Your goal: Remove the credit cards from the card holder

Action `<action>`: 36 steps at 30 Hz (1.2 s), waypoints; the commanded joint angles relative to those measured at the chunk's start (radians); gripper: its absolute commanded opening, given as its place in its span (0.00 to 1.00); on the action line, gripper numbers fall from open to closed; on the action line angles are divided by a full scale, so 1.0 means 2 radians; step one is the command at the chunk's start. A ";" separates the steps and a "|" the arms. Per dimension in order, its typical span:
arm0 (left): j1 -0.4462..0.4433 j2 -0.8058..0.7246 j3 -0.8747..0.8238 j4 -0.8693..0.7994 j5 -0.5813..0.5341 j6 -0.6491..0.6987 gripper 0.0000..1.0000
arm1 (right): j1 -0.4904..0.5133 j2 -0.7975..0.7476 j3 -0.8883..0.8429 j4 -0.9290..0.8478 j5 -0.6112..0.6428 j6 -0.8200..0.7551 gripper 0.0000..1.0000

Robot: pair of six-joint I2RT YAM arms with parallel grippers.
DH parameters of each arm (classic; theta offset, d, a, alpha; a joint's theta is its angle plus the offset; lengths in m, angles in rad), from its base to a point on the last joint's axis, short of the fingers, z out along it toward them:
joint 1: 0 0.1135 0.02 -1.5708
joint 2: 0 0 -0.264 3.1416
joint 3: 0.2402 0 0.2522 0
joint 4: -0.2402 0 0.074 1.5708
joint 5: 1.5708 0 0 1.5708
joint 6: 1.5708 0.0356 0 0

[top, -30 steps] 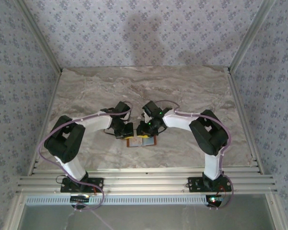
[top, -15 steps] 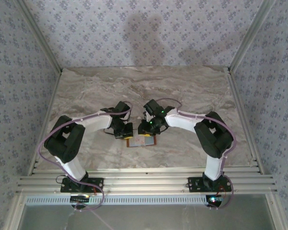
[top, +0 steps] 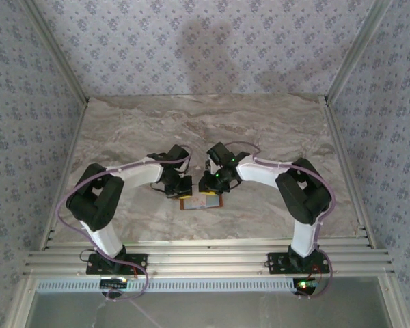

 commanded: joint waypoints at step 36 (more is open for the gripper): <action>-0.001 0.014 0.002 -0.025 -0.022 0.013 0.09 | -0.002 0.007 -0.025 0.038 -0.025 0.005 0.31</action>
